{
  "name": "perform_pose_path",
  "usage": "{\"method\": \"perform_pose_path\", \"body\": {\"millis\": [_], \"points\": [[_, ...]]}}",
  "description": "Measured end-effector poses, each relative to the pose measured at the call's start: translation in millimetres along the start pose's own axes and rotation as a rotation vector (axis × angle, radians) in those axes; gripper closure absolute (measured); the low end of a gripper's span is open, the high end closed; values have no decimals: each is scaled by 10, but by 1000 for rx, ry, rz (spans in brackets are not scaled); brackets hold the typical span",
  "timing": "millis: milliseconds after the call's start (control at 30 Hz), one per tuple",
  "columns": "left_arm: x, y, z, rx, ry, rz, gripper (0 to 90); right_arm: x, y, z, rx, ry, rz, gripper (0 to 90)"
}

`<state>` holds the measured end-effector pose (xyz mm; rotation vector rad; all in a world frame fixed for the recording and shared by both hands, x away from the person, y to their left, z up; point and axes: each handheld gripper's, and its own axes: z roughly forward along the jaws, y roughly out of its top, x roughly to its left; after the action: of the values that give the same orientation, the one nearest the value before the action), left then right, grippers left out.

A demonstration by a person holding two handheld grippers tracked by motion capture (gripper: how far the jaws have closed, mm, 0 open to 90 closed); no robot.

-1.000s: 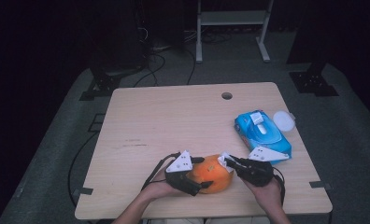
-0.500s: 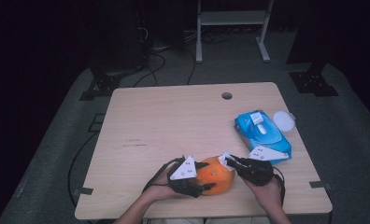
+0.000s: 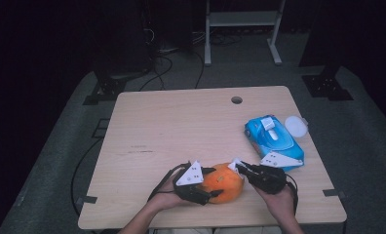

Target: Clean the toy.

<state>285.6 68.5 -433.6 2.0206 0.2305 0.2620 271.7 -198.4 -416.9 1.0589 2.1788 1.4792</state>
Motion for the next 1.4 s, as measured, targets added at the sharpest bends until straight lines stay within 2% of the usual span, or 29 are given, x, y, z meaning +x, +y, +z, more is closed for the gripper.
{"method": "perform_pose_path", "body": {"millis": [100,167,233,267,300,333,433,500,567,633,667,700,767,833,900,967,1033,1100,1167,1267,1400], "points": [[-3,51,-16,-13,16,-25,373,111,66,-46,-30,24,-24,806],[-6,75,-15,-18,24,-35,384,179,114,-87,-55,57,-30,807],[-12,103,-20,-28,29,-44,395,269,159,-104,-65,78,-56,808],[-17,121,-32,-35,26,-48,401,317,171,-94,-63,78,-80,807],[-21,129,-40,-36,24,-47,406,361,172,-74,-53,57,-117,807],[-26,136,-51,-39,23,-48,409,367,166,-64,-46,49,-127,807],[-19,124,-61,-43,11,-51,402,252,99,-25,-22,32,-100,808],[4,102,-48,-43,2,-59,315,141,32,8,1,21,-58,808],[38,78,-42,-34,-18,-73,206,92,-6,27,15,14,-40,808],[80,40,-51,-23,-13,-88,147,70,-26,45,22,16,-30,808],[98,20,-57,-23,-17,-94,150,72,-27,53,25,14,-34,807],[106,6,-62,-27,-23,-95,197,77,-25,58,24,15,-38,807],[83,17,-70,-32,-10,-77,300,94,-13,52,22,6,-40,808],[55,66,-69,-31,6,-73,371,138,40,-11,-11,-6,-59,808],[30,100,-53,-33,12,-72,394,194,96,-72,-51,2,-70,808],[-1,128,-31,-35,25,-66,401,294,147,-109,-77,27,-100,808],[-9,136,-18,-31,25,-66,396,400,152,-70,-59,32,-147,808],[-8,118,-5,-23,17,-71,337,418,109,-6,-37,23,-165,808],[12,99,-6,-30,0,-73,249,358,64,33,-26,39,-133,808],[51,78,-31,-33,-27,-75,148,294,31,40,-18,18,-123,808],[113,-2,-45,-31,-53,-89,117,230,11,38,-16,2,-108,808]]}}
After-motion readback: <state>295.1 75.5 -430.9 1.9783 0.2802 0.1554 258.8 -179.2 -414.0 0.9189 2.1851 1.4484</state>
